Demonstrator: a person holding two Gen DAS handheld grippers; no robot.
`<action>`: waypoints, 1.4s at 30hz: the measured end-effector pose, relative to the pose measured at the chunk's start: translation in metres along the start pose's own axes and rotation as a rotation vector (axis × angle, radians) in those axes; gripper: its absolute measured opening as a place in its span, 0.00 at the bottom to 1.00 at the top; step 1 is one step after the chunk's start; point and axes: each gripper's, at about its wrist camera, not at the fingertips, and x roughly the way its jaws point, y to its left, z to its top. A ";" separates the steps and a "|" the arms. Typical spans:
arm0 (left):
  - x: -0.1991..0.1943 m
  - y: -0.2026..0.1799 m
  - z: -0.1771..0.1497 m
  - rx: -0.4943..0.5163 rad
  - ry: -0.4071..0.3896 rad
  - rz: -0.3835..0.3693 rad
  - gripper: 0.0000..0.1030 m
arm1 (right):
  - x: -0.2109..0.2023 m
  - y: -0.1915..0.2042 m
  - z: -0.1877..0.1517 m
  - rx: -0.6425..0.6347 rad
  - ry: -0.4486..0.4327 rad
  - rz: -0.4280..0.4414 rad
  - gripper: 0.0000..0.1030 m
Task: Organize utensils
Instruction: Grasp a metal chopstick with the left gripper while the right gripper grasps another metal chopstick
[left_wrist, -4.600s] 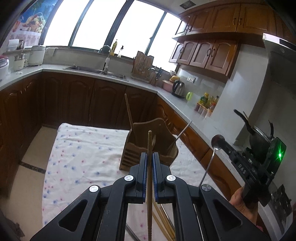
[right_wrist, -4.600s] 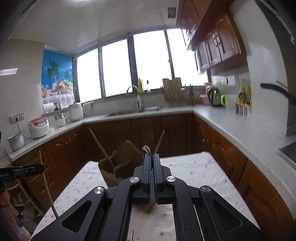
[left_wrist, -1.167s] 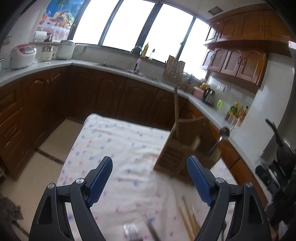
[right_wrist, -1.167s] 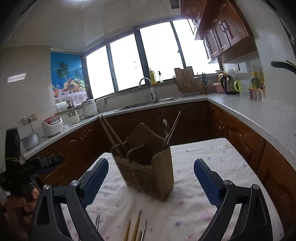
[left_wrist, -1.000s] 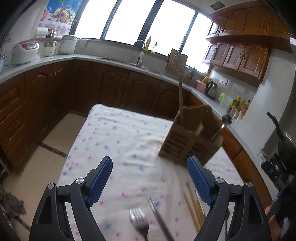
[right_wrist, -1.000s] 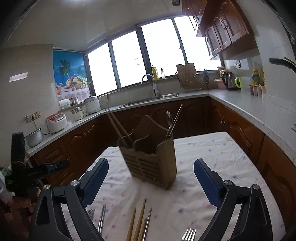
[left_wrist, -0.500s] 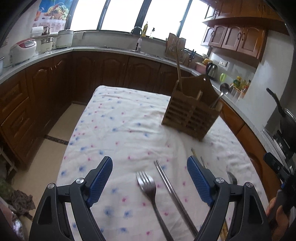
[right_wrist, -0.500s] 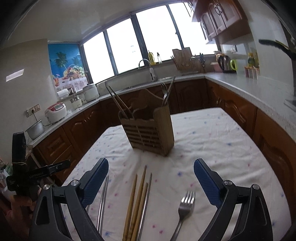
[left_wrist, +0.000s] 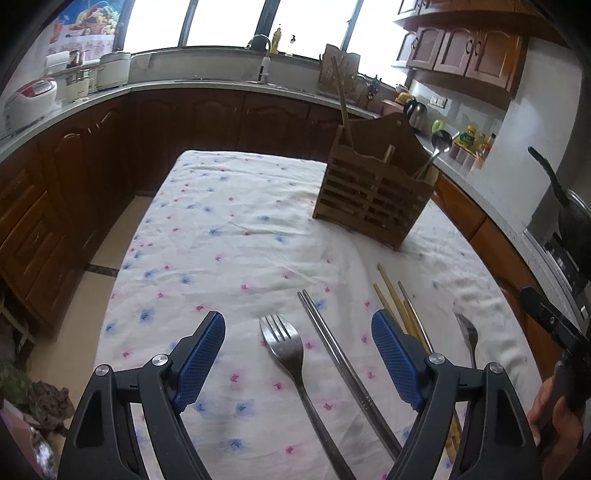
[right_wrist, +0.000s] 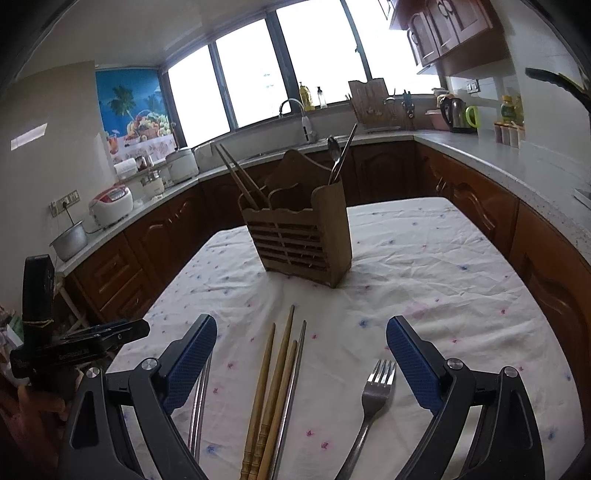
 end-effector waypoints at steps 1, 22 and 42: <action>0.005 -0.003 0.002 0.003 0.005 -0.001 0.73 | 0.002 0.000 0.000 0.002 0.005 0.000 0.90; 0.123 -0.035 0.027 0.147 0.279 0.111 0.32 | 0.016 -0.021 0.002 0.058 0.045 -0.018 0.79; 0.114 -0.023 0.040 0.124 0.260 -0.020 0.12 | 0.093 -0.009 -0.005 0.012 0.256 0.020 0.30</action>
